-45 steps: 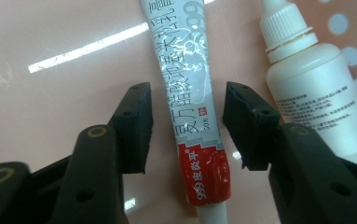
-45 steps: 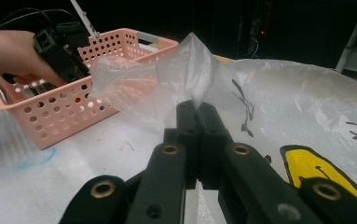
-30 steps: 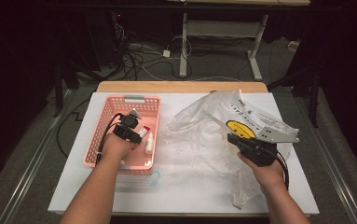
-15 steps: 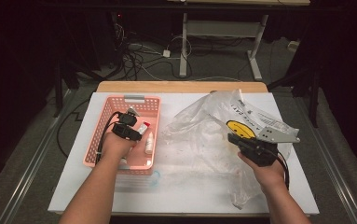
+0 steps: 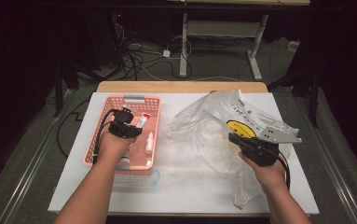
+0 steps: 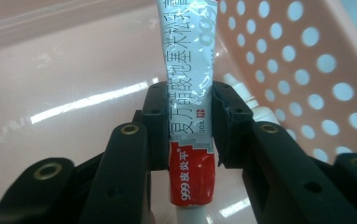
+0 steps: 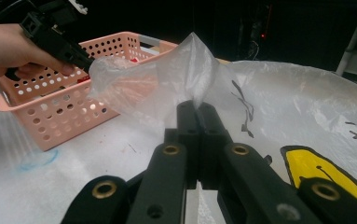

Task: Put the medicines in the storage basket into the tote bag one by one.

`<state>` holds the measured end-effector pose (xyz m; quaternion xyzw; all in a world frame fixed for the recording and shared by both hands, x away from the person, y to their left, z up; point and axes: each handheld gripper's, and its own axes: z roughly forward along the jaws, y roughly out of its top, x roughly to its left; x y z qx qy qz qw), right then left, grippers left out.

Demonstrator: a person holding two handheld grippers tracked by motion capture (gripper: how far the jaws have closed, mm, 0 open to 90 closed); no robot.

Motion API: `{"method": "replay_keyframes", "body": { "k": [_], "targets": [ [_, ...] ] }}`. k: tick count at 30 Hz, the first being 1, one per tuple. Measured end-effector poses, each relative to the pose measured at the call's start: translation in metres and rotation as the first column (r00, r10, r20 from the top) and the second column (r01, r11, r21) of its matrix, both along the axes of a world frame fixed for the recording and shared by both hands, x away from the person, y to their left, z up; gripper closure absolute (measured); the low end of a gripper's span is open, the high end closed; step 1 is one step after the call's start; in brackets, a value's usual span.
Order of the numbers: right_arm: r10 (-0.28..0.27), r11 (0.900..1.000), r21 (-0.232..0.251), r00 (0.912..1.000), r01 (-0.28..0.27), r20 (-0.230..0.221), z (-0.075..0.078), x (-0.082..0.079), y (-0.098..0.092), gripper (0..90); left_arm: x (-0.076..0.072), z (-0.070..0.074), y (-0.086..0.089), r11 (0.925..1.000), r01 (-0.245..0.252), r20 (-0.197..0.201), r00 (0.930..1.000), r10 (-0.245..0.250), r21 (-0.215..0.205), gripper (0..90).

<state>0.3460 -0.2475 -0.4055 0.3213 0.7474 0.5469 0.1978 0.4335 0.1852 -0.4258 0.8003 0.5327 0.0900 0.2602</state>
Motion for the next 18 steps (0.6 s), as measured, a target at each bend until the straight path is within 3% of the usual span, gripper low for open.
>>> {"method": "replay_keyframes", "body": {
  "k": [10, 18],
  "targets": [
    [0.015, 1.0, 0.004, 0.9998, -0.015, 0.009, 0.001, -0.001, 0.0, 90.0, -0.012, 0.006, 0.004, 0.9987, 0.002, 0.079, 0.9969, 0.002, -0.05, 68.2],
    [0.022, 1.0, 0.002, 0.9996, -0.022, 0.02, 0.002, -0.001, 0.0, 90.0, -0.026, 0.016, 0.009, 0.9938, 0.022, 0.156, 0.9877, -0.005, -0.109, 68.3]
  ]
}}
